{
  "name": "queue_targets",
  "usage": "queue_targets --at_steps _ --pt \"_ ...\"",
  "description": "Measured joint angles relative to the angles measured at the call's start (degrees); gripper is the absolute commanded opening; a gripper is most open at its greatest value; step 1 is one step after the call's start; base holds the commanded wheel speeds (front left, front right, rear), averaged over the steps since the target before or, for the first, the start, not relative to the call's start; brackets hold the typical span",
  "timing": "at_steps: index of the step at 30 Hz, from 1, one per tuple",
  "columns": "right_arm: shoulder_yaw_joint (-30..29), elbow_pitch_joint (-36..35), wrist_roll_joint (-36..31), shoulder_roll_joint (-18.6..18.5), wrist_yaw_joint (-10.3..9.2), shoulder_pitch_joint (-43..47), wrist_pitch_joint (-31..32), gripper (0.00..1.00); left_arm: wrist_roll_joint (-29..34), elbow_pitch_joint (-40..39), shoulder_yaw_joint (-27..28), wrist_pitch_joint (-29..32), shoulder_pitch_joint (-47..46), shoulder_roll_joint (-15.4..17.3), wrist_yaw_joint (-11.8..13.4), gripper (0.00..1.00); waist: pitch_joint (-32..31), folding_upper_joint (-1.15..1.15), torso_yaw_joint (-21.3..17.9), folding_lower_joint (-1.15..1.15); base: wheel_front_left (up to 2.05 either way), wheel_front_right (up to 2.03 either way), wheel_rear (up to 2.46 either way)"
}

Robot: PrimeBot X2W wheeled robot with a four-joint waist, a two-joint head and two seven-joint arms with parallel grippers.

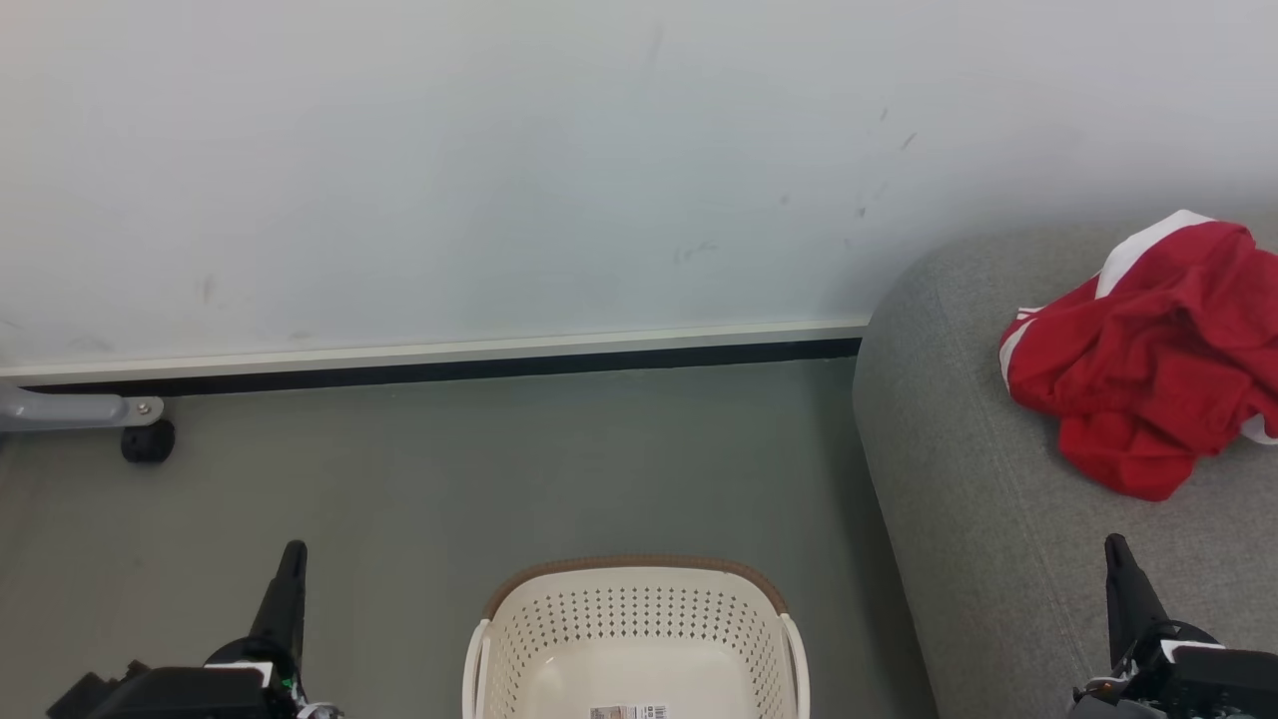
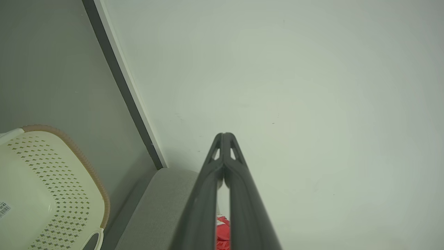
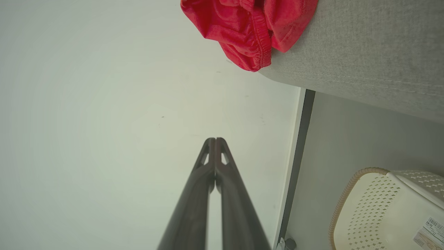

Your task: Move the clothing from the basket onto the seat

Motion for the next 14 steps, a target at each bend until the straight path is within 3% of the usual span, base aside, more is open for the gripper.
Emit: queue_targets --at_steps 14 --pt "0.00 0.00 0.00 0.00 0.07 0.00 0.00 0.00 -0.01 0.04 0.00 0.00 0.00 0.00 -0.41 0.00 0.00 0.00 0.00 0.00 0.00 0.00 0.00"
